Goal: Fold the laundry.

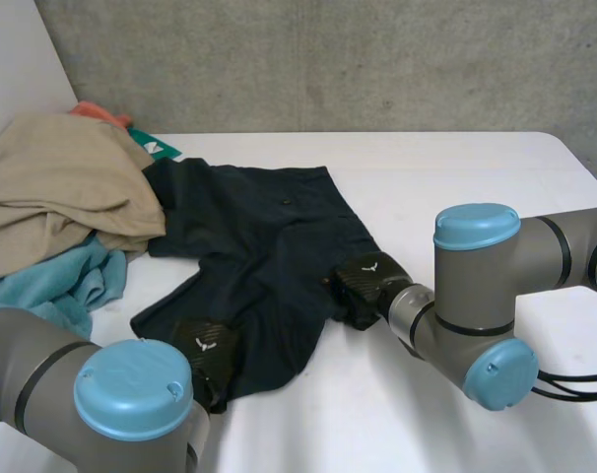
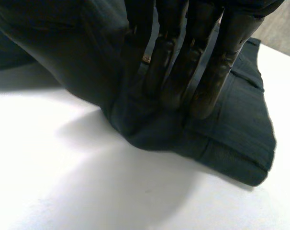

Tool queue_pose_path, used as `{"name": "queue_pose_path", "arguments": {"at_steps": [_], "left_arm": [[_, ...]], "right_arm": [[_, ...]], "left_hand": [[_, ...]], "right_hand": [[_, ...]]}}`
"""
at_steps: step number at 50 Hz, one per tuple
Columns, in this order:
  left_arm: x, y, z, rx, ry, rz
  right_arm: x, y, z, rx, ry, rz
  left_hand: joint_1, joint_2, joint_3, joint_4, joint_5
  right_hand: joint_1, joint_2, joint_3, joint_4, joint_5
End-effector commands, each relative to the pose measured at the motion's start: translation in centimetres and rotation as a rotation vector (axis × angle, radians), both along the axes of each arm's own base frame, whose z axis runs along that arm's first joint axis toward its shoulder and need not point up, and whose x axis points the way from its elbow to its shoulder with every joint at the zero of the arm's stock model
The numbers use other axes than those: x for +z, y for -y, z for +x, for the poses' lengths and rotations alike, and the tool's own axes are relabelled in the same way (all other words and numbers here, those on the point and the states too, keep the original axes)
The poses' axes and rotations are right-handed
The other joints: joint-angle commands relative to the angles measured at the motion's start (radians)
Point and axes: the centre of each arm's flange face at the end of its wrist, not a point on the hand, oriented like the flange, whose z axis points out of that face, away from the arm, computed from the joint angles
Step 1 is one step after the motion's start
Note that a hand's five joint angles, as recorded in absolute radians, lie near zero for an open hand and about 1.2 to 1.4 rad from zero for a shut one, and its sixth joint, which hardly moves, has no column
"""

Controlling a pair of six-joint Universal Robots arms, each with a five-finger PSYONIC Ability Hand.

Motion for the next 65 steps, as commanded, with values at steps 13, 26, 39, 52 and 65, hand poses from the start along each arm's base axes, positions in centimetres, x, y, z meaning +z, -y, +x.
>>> {"name": "queue_pose_path", "arguments": {"at_steps": [13, 26, 39, 52, 65], "left_arm": [[22.4, 3.1, -0.3, 0.027, -0.251, -0.662], [37.2, -0.7, 3.1, 0.085, -0.497, -0.971], [30.9, 2.4, 0.3, 0.049, -0.343, -0.792], [27.4, 6.5, -4.0, -0.015, -0.276, -0.721], [28.6, 7.5, -7.7, -0.07, -0.283, -0.722]], "right_arm": [[21.6, 1.3, -6.0, -0.193, 0.09, -0.627], [35.3, -4.7, -9.1, -0.244, 0.187, -0.932], [23.1, -3.2, -6.4, -0.185, 0.15, -0.352], [14.5, -1.6, -6.5, -0.25, 0.216, 0.045], [11.4, 1.6, -8.6, -0.388, 0.406, 0.351]], "left_hand": [[0.285, 0.31, 0.309, 0.302, 0.315], [0.285, 0.31, 0.309, 0.302, 0.315], [0.285, 0.31, 0.309, 0.302, 0.315], [0.285, 0.31, 0.309, 0.302, 0.315], [0.285, 0.31, 0.309, 0.302, 0.315]], "right_hand": [[0.434, 0.241, 0.254, 0.262, 0.273], [0.434, 0.241, 0.254, 0.262, 0.273], [-0.392, -0.586, -0.573, -0.565, -0.554], [-0.718, -0.912, -0.899, -0.891, -0.879], [-0.715, -0.909, -0.896, -0.888, -0.877]]}}
